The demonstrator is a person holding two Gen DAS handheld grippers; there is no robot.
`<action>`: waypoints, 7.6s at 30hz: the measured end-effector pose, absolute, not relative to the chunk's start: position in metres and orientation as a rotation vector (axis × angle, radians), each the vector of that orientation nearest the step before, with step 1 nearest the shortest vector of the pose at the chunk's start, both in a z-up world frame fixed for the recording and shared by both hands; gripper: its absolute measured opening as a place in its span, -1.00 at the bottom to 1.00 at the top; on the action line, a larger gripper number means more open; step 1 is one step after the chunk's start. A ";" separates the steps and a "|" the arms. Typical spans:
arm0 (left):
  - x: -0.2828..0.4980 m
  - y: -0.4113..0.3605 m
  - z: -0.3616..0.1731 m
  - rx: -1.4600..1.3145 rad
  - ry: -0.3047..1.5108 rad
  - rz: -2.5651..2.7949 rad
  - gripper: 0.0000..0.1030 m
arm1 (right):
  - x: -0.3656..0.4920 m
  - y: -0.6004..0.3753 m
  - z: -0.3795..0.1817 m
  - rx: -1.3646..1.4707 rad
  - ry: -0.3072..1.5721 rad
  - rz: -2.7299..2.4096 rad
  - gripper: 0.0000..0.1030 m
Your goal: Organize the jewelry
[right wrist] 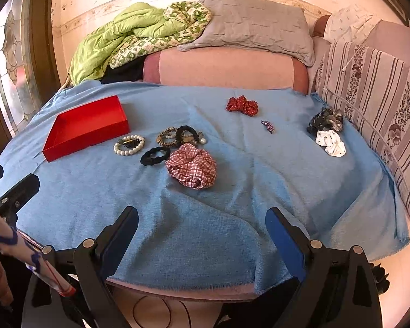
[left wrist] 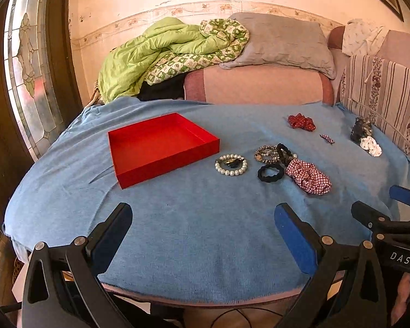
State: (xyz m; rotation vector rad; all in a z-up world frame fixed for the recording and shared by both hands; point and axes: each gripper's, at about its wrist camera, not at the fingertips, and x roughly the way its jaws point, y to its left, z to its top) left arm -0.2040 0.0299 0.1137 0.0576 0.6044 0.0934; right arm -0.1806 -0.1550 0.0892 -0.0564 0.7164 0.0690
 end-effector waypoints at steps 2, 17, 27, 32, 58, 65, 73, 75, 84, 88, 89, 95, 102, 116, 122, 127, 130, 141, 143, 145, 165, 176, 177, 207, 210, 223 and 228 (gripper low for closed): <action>-0.204 0.030 0.112 0.058 0.605 0.095 1.00 | -0.180 -0.156 0.089 -0.057 0.717 0.067 0.87; -0.201 0.035 0.102 0.048 0.631 0.084 1.00 | -0.176 -0.154 0.083 -0.061 0.738 0.065 0.87; -0.196 0.037 0.097 0.043 0.650 0.076 1.00 | -0.173 -0.154 0.079 -0.058 0.754 0.064 0.87; -0.192 0.038 0.093 0.040 0.665 0.072 1.00 | -0.170 -0.154 0.075 -0.060 0.766 0.066 0.87; -0.159 0.049 0.069 0.004 0.745 0.045 1.00 | -0.140 -0.163 0.065 -0.002 0.809 0.086 0.86; -0.121 0.052 0.067 -0.036 0.798 -0.054 1.00 | -0.112 -0.175 0.067 0.069 0.838 0.132 0.57; -0.065 0.039 0.068 -0.039 0.817 -0.143 0.99 | -0.066 -0.156 0.058 0.001 0.881 0.199 0.52; -0.057 0.038 0.066 -0.047 0.821 -0.151 0.99 | -0.049 -0.155 0.048 0.009 0.936 0.201 0.52; -0.031 0.020 0.053 -0.032 0.876 -0.227 0.99 | -0.029 -0.170 0.028 0.151 0.996 0.220 -0.74; -0.016 0.000 0.045 0.000 0.911 -0.280 0.66 | -0.035 -0.186 0.042 0.199 0.920 0.172 -0.74; -0.011 -0.006 0.041 0.010 0.927 -0.283 0.57 | -0.036 -0.190 0.044 0.217 0.914 0.166 -0.74; 0.009 -0.020 0.024 0.048 0.961 -0.250 0.50 | -0.038 -0.191 0.051 0.211 0.892 0.165 -0.73; 0.008 -0.030 0.019 0.056 0.967 -0.317 -0.88 | -0.041 -0.194 0.054 0.223 0.876 0.174 -0.73; -0.005 0.002 0.068 0.007 0.839 -0.294 -0.88 | -0.050 -0.180 0.065 0.160 0.825 0.176 -0.73; 0.002 0.034 0.080 -0.011 0.803 -0.229 -0.88 | -0.047 -0.162 0.072 0.125 0.836 0.214 -0.73; 0.016 0.072 0.084 -0.057 0.790 -0.157 -0.88 | -0.035 -0.135 0.086 0.103 0.837 0.271 -0.73; 0.026 0.095 0.084 -0.090 0.791 -0.119 -0.88 | -0.023 -0.110 0.097 0.089 0.834 0.317 -0.73; 0.074 0.192 0.072 -0.221 0.817 0.031 -0.88 | 0.040 -0.009 0.109 0.045 0.885 0.447 -0.73; 0.082 0.205 0.070 -0.236 0.820 0.056 -0.88 | 0.050 0.010 0.109 0.028 0.888 0.462 -0.73; 0.090 0.221 0.069 -0.262 0.820 0.077 -0.88 | 0.062 0.028 0.108 0.025 0.901 0.479 -0.73; 0.130 0.308 0.041 -0.470 0.894 0.177 -0.88 | 0.177 0.145 0.068 -0.017 1.042 0.487 -0.72; 0.133 0.308 0.039 -0.461 0.927 0.226 -0.71 | 0.212 0.153 0.042 0.013 1.100 0.444 -0.63; 0.133 0.306 0.040 -0.456 0.924 0.229 -0.66 | 0.212 0.152 0.041 0.018 1.102 0.440 -0.61; 0.103 0.261 0.091 -0.344 0.799 0.197 -0.03 | 0.118 0.032 0.094 0.202 1.019 0.504 -0.16; 0.100 0.242 0.097 -0.305 0.783 0.177 -0.02 | 0.100 0.007 0.096 0.232 1.002 0.504 -0.16; 0.026 0.139 0.098 -0.125 0.813 -0.079 -0.02 | 0.049 -0.114 0.092 0.353 0.868 0.414 -0.16; 0.011 0.105 0.064 -0.126 0.922 -0.146 -0.03 | 0.061 -0.158 0.084 0.466 0.877 0.365 -0.16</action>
